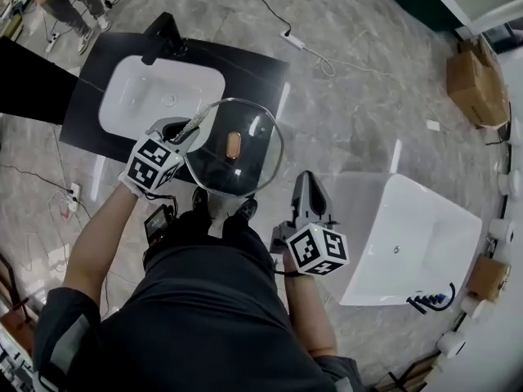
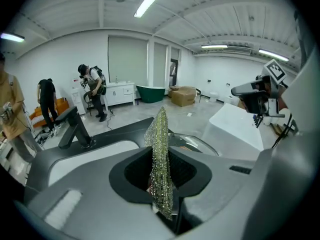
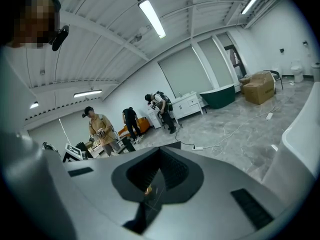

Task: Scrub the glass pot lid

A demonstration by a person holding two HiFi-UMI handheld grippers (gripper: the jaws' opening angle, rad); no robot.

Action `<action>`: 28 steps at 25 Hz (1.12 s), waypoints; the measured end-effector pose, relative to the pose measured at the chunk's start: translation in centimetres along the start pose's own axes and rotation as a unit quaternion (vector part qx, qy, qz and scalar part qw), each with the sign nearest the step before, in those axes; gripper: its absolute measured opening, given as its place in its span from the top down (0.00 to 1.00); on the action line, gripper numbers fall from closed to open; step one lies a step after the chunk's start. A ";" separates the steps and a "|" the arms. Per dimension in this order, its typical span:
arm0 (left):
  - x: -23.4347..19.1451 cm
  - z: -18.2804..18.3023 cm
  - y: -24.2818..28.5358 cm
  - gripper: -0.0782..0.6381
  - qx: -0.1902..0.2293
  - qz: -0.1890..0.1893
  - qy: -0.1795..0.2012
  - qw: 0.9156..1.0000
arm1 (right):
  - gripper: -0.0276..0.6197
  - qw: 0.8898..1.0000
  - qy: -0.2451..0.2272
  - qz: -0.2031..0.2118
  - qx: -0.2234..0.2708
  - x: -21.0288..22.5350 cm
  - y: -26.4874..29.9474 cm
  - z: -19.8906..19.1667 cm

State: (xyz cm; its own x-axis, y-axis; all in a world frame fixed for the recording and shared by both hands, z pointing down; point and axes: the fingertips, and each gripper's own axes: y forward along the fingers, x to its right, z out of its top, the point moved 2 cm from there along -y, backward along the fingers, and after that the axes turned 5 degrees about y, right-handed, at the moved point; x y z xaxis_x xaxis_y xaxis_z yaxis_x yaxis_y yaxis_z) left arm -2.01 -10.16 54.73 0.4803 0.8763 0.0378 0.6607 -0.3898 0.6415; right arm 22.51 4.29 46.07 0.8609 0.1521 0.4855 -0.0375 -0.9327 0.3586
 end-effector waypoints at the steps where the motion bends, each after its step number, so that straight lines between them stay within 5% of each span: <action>1: -0.6 -0.4 0.1 0.79 -0.002 0.004 0.008 1.000 | 0.95 1.000 0.000 0.002 -0.001 -0.3 0.2 -0.2; 10: -1.6 -1.1 6.6 0.79 -0.053 -0.034 0.148 0.987 | 0.95 1.000 0.013 -0.018 0.001 -0.8 -1.3 -1.4; 12: -1.2 -1.0 8.3 0.79 -0.068 -0.051 0.206 0.975 | 0.95 0.999 0.018 -0.034 0.010 -0.3 -2.5 -1.3; 17: -0.7 -2.5 11.3 0.79 -0.114 -0.108 0.341 0.927 | 0.95 0.995 0.044 -0.083 0.032 1.3 -5.3 -2.0; 25: -0.1 -4.3 13.2 0.79 -0.132 -0.157 0.422 0.883 | 0.95 0.989 0.084 -0.114 0.031 1.7 -6.3 -4.7; 28: 0.4 -5.2 12.8 0.79 -0.129 -0.170 0.433 0.876 | 0.95 0.990 0.085 -0.108 0.026 1.2 -5.9 -4.8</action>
State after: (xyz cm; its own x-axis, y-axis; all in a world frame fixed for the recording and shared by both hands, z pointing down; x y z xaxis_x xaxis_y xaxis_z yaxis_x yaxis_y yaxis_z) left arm 3.66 -13.32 66.96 -0.4103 0.8587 0.3070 0.4748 -0.0863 0.8758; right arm 21.32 11.58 48.40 0.7483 0.3988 0.5300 0.1684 -0.8871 0.4297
